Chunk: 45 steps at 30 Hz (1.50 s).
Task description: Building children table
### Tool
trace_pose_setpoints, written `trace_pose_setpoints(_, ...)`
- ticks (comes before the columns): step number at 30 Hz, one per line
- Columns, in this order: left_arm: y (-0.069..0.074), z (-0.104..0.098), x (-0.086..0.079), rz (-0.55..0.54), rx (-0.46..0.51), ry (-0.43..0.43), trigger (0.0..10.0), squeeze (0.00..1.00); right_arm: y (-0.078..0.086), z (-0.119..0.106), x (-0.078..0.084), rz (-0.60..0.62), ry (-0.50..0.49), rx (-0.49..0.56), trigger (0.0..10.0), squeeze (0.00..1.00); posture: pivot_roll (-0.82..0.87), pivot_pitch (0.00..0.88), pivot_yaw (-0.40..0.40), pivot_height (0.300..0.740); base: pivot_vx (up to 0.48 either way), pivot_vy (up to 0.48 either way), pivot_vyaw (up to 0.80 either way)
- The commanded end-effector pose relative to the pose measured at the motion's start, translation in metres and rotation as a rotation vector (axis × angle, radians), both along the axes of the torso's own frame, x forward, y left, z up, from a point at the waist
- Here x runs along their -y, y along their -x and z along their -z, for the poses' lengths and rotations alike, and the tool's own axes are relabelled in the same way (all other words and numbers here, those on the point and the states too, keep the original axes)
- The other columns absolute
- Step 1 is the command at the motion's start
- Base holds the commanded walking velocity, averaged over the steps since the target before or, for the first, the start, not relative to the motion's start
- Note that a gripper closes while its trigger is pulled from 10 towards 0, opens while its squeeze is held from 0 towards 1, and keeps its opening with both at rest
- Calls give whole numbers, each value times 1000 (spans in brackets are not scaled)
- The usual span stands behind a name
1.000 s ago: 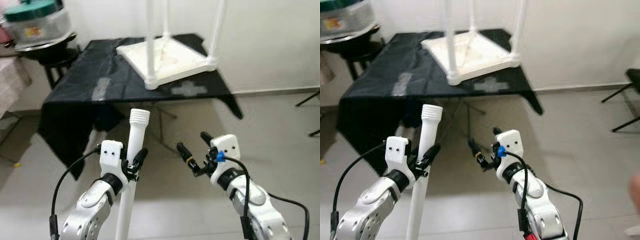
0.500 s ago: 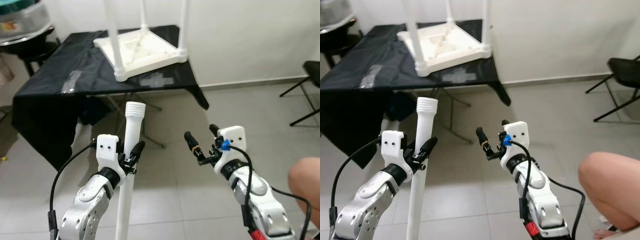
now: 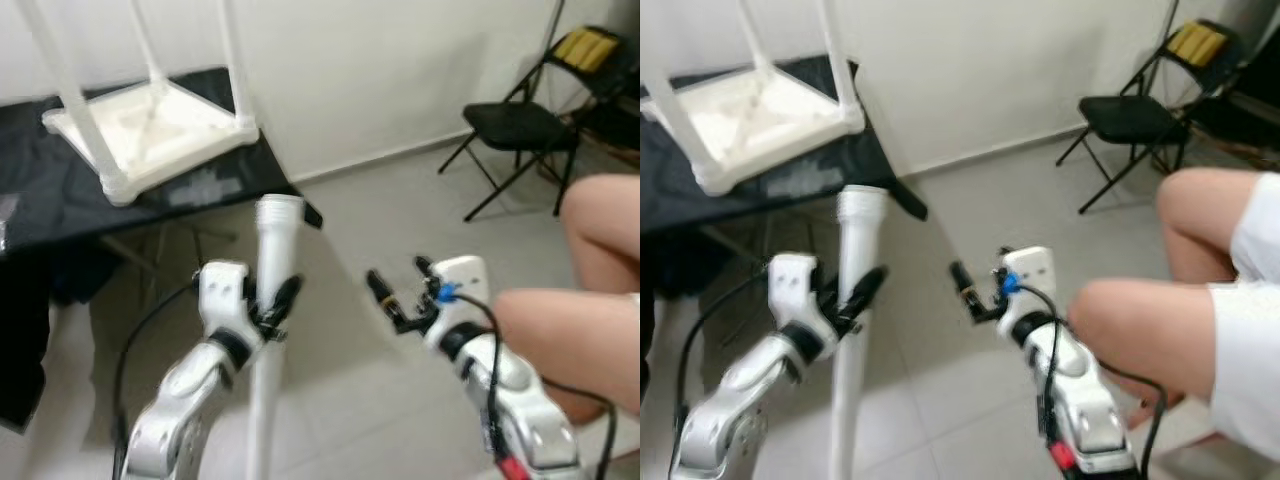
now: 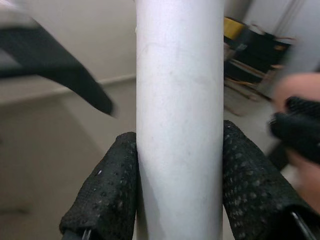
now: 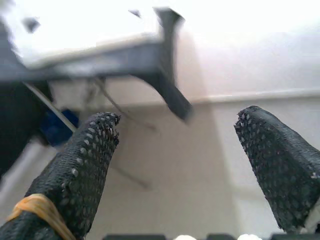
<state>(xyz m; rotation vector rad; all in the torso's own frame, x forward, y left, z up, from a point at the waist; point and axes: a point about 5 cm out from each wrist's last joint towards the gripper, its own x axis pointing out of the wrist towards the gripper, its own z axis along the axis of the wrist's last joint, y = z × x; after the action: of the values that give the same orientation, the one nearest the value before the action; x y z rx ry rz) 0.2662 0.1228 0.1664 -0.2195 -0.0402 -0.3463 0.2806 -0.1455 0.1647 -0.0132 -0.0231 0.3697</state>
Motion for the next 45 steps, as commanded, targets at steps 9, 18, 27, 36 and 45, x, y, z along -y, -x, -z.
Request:
trace_pose_setpoints(9, -6, -22, -11, -41, 77, 22, 10000, 0, 9, -12, -16, -204, 24, 75, 10000, 0, -47, 121, -6, 740, 472, 0, 62)
trace_pose_setpoints(18, -6, -21, -8, -23, 78, 29, 10000, 0, 26, -22, -24, -456, 163, 125, 10000, 0, -53, 119, -3, 740, 472, 0, 690)
trace_pose_setpoints(27, 11, -10, 12, 281, 38, 106, 10000, 0, 31, -27, -17, -511, 209, 133, 10000, 0, -67, 118, 3, 740, 314, 0, 471)
trace_pose_setpoints(36, 28, -3, 21, 515, 20, 86, 10000, 0, 26, -24, 1, -399, 241, 121, 10000, 0, -77, 134, 14, 740, 0, 0, 0)
trace_pose_setpoints(45, 38, 2, -2, 516, 0, 75, 10000, 0, 21, -21, 18, -354, 349, 93, 10000, 0, -64, 143, 16, 740, 0, 0, 0)
